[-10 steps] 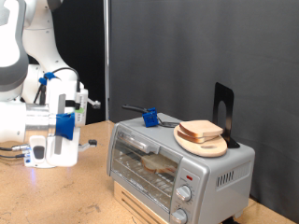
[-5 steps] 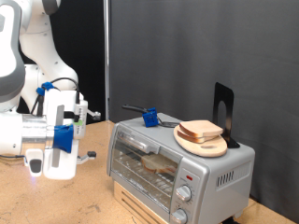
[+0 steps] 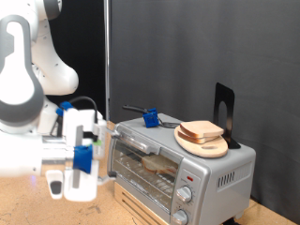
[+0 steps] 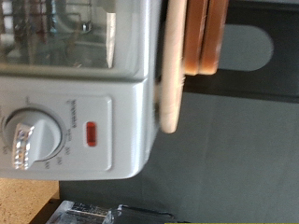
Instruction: Make a piece of toast with the oven
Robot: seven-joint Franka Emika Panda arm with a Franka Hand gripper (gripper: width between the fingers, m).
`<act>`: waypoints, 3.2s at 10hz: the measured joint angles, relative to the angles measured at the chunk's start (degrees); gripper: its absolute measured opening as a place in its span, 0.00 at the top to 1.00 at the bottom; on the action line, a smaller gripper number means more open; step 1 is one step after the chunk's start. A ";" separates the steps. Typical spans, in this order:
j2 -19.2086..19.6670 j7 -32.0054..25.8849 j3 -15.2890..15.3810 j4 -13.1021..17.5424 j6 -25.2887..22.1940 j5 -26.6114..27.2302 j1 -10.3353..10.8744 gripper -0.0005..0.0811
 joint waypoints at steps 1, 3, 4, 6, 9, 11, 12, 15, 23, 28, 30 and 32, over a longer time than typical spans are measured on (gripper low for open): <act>2.07 -0.04 0.22 1.74 0.45 -0.40 0.87 0.16; 6.92 0.00 0.26 6.02 0.40 -3.12 2.25 0.16; 9.63 0.11 0.25 8.48 0.29 -4.86 2.77 0.16; 14.81 0.58 0.20 13.15 0.40 -7.17 3.48 0.16; 21.00 0.60 0.19 18.63 0.80 -7.56 4.18 0.16; 20.99 1.49 0.17 18.56 -0.84 -8.35 4.16 0.16; 21.11 3.85 0.17 19.06 -3.15 -10.33 4.24 0.16; 22.44 10.14 0.36 22.54 -6.07 -14.62 6.24 0.16; 28.65 4.57 2.71 29.42 0.68 -10.85 8.65 0.16; 28.84 6.05 2.71 29.16 1.80 -10.76 8.83 0.16; 29.43 6.05 2.85 29.39 2.74 -10.05 9.34 0.16; 30.20 6.04 3.00 29.83 2.97 -10.00 10.08 0.16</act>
